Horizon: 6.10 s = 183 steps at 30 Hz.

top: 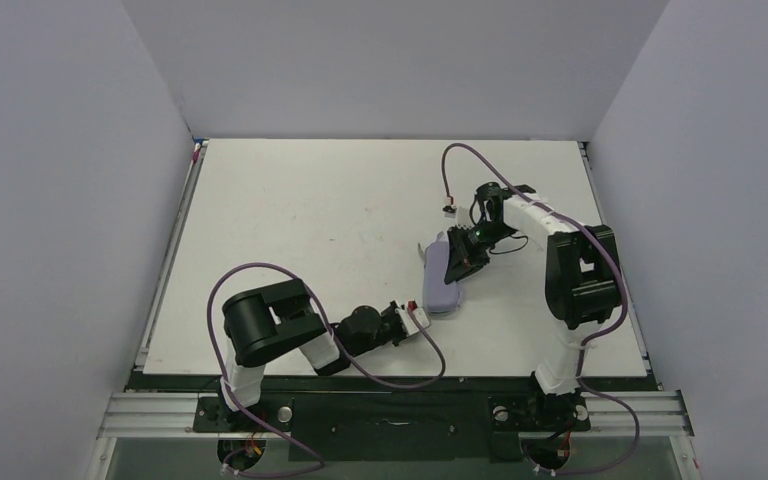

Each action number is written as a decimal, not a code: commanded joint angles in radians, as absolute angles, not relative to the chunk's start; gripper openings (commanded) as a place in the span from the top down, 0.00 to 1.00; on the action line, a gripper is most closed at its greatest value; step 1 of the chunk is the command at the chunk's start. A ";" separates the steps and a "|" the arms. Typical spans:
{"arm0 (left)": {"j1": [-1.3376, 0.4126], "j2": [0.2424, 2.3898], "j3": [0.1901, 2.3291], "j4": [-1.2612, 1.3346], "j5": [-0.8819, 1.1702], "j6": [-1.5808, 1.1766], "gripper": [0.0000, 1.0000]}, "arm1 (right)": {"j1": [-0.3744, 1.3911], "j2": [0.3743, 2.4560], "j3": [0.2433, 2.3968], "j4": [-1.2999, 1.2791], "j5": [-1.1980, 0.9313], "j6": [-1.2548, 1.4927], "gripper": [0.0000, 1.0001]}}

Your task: Open the umbrella

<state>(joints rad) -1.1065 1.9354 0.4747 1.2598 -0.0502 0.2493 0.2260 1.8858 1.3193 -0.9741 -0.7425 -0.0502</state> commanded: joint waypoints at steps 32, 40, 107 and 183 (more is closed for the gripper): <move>-0.897 2.001 0.769 1.005 -0.185 0.133 1.00 | 0.284 1.960 1.482 -1.219 -0.649 -0.431 1.00; -0.881 1.925 0.654 1.157 -0.143 0.087 0.98 | 0.274 1.972 1.533 -1.245 -0.665 -0.421 0.90; -0.361 1.448 0.559 0.358 0.084 -0.872 0.22 | 0.706 1.743 1.253 -0.589 -0.450 -0.133 0.16; -0.273 1.343 0.902 0.020 0.185 -0.082 0.03 | -0.113 1.925 1.884 -0.972 -0.260 -0.329 1.00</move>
<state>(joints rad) -0.2794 1.3304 0.8043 0.0776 0.1680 -0.1181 -0.1089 2.0781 1.7744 -0.9741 -0.1562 -0.3779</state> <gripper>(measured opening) 0.970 0.392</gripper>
